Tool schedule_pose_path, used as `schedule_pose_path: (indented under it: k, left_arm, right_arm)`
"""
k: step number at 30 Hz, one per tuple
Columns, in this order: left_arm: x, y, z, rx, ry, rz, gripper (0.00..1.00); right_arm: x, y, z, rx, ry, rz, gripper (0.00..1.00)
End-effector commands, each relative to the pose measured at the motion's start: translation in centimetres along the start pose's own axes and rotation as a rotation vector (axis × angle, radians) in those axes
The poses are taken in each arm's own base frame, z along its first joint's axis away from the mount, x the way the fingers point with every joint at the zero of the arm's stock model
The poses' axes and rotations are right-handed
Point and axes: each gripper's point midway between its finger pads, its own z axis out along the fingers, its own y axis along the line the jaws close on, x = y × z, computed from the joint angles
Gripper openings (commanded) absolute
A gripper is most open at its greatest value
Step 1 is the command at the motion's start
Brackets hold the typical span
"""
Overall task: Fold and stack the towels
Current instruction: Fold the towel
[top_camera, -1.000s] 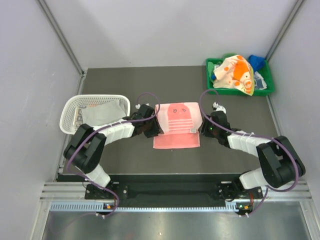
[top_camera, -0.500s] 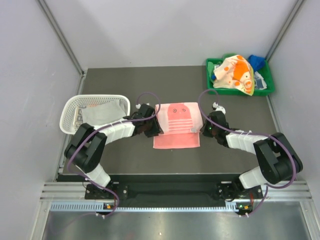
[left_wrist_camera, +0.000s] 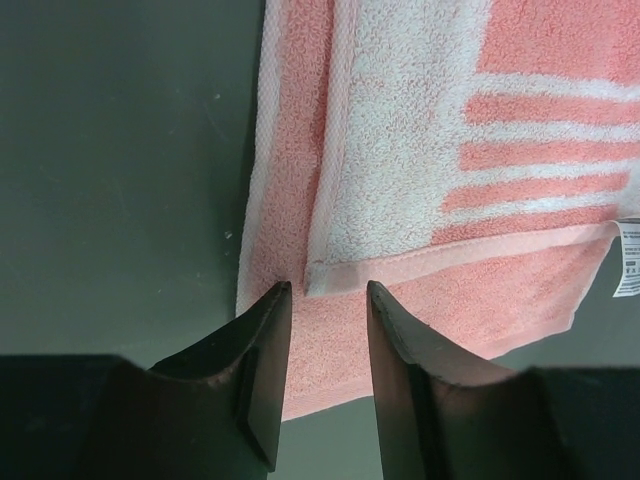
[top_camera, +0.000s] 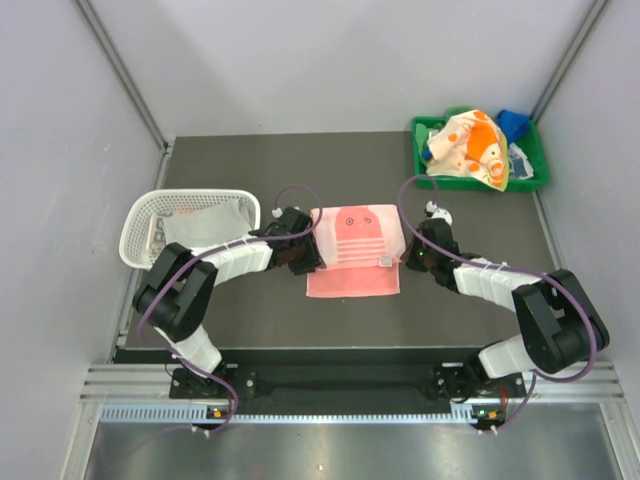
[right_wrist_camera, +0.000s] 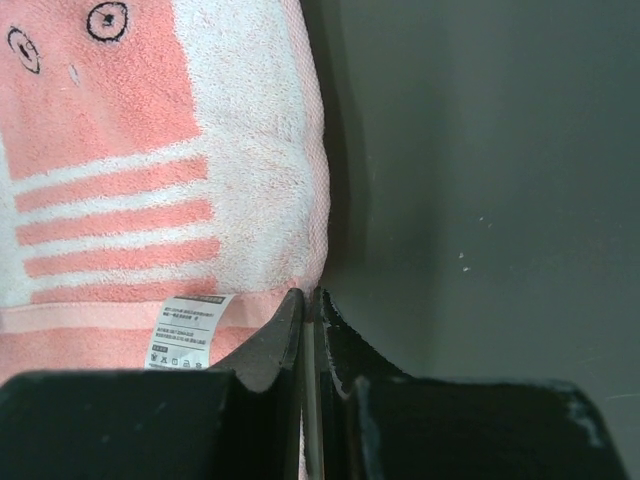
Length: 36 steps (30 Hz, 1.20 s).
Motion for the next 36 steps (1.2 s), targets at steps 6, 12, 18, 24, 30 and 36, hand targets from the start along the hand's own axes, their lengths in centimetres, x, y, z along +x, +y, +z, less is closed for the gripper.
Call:
schedule_pose_path:
  k: [6, 12, 18, 24, 30, 36]
  left_arm:
    - [-1.3, -0.8, 0.2, -0.008, -0.030, 0.029, 0.41]
    - [-1.5, -1.1, 0.3, -0.005, -0.031, 0.034, 0.37]
    - [-1.2, -0.6, 0.6, -0.023, -0.019, 0.034, 0.32]
    - [-1.6, -1.0, 0.5, -0.016, -0.027, 0.037, 0.24]
    - [-2.1, -1.4, 0.2, -0.013, -0.038, 0.045, 0.08]
    - [-2.1, -1.6, 0.2, -0.009, -0.036, 0.051, 0.00]
  right_arm:
    - [-2.7, 2.4, -0.8, -0.063, -0.072, -0.010, 0.02]
    - [-3.4, 2.7, -1.3, -0.071, -0.081, -0.014, 0.02]
    - [-4.0, 3.1, -1.8, -0.082, -0.092, -0.016, 0.02]
    - [-4.4, 3.5, -2.2, -0.095, -0.099, -0.019, 0.02]
    - [-4.7, 3.7, -2.5, -0.101, -0.106, -0.021, 0.02]
    - [-4.6, 3.8, -2.4, -0.106, -0.102, -0.020, 0.02]
